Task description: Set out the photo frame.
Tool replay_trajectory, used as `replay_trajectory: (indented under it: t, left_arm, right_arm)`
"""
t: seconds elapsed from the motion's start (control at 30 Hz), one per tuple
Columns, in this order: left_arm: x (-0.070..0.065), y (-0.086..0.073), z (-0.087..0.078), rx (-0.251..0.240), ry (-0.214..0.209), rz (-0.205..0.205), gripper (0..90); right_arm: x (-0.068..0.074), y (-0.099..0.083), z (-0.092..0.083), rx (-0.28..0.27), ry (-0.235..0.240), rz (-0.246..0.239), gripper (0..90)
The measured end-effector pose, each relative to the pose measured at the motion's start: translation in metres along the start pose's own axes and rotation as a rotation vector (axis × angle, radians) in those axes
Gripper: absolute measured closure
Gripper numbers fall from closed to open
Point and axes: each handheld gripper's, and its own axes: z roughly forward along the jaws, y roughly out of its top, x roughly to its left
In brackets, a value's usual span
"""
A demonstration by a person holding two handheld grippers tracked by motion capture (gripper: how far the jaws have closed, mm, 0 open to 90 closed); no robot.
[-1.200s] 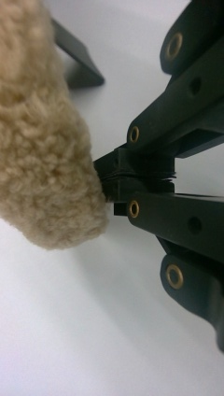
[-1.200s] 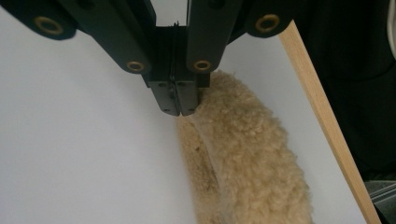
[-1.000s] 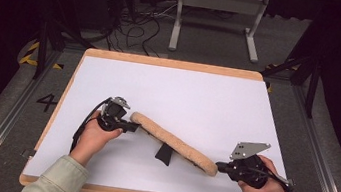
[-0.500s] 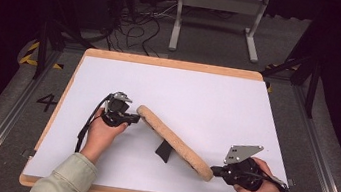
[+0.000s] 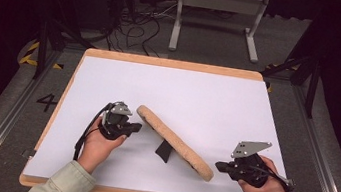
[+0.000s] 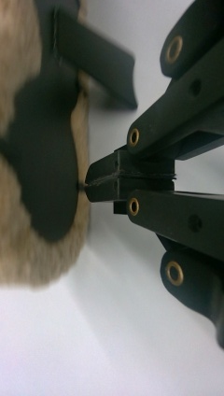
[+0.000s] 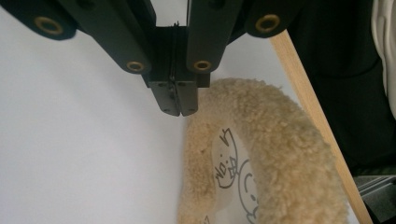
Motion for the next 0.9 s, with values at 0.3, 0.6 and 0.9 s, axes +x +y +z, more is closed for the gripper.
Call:
replay_trajectory:
  t: [0.3,0.6,0.9]
  left_arm:
    - [-0.035,0.006,0.003,0.055,-0.081,0.108,90.0]
    - [-0.067,0.005,0.015,0.031,-0.153,0.216,89.9]
    - [-0.087,0.008,0.029,0.018,-0.191,0.292,89.9]
  right_arm:
    - [-0.001,0.0,-0.002,-0.012,0.005,0.032,90.0]
    - [-0.002,-0.001,-0.006,-0.043,0.018,0.076,90.0]
    - [-0.003,-0.005,-0.008,-0.049,0.015,0.097,90.0]
